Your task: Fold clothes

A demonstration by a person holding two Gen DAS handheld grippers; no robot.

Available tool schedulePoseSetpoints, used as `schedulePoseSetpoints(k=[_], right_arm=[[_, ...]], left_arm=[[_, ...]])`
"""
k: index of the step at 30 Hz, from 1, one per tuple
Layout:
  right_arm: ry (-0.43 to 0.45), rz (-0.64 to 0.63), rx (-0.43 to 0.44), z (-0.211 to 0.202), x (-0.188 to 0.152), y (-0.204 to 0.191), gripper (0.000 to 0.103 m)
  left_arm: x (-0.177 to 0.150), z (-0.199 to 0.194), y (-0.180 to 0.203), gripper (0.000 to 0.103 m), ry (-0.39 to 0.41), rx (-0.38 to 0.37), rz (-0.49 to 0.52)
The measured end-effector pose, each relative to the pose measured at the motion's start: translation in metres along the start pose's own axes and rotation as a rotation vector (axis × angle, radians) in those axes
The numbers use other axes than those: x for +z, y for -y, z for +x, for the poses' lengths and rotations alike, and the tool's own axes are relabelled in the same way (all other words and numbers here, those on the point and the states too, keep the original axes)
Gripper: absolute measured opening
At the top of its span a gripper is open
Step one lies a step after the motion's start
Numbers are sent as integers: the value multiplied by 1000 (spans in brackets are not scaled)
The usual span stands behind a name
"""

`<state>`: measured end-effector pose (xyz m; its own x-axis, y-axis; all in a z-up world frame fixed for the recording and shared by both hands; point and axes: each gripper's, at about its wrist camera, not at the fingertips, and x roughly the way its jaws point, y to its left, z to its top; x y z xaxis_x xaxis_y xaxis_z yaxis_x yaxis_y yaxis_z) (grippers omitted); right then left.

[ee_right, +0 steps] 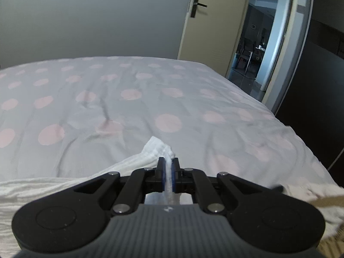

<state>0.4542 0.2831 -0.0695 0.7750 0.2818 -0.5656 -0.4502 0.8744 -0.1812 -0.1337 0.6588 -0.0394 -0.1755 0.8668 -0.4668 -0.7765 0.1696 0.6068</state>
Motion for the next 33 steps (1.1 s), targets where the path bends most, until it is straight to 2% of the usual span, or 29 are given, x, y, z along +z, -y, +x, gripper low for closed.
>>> schedulePoseSetpoints(k=[3, 5, 7, 9, 11, 12, 13, 17, 19, 20, 22, 25, 28, 31, 33], right_arm=[[-14, -20, -11, 23, 1, -23, 6], [-34, -33, -17, 34, -2, -35, 6], [-57, -33, -13, 39, -7, -41, 7], [-79, -17, -4, 40, -11, -40, 11], [-88, 24, 10, 37, -13, -34, 16], [-88, 53, 22, 34, -13, -30, 22], [-89, 83, 34, 31, -13, -26, 24], [-98, 130, 76, -5, -21, -13, 26], [-101, 132, 117, -31, -32, -11, 26], [-106, 138, 140, -42, -39, -8, 27], [-124, 149, 189, -69, -56, -6, 28], [-175, 149, 250, -107, -92, -5, 31], [-244, 156, 314, -139, -130, -7, 38], [-311, 169, 361, -168, -165, -7, 45], [-338, 177, 358, -186, -187, -6, 50]], left_arm=[[-1, 22, 19, 12, -34, -24, 32], [-5, 29, 25, 14, -56, -72, 39], [-11, 29, 26, 25, -59, -116, 31], [-18, 24, 20, 27, -41, -151, 20], [-25, 16, 12, 42, -30, -177, 4], [-29, 9, 7, 55, -23, -191, -8], [-33, 1, 1, 57, -20, -205, -26], [-50, -37, -23, 61, -21, -267, -112], [-64, -60, -30, 68, -39, -322, -183], [-74, -69, -33, 69, -51, -350, -216], [-95, -85, -34, 69, -75, -395, -258], [-125, -101, -29, 70, -104, -416, -297], [-144, -105, -25, 70, -144, -452, -356], [-155, -112, -26, 69, -136, -494, -405], [-159, -113, -26, 67, -122, -496, -432]])
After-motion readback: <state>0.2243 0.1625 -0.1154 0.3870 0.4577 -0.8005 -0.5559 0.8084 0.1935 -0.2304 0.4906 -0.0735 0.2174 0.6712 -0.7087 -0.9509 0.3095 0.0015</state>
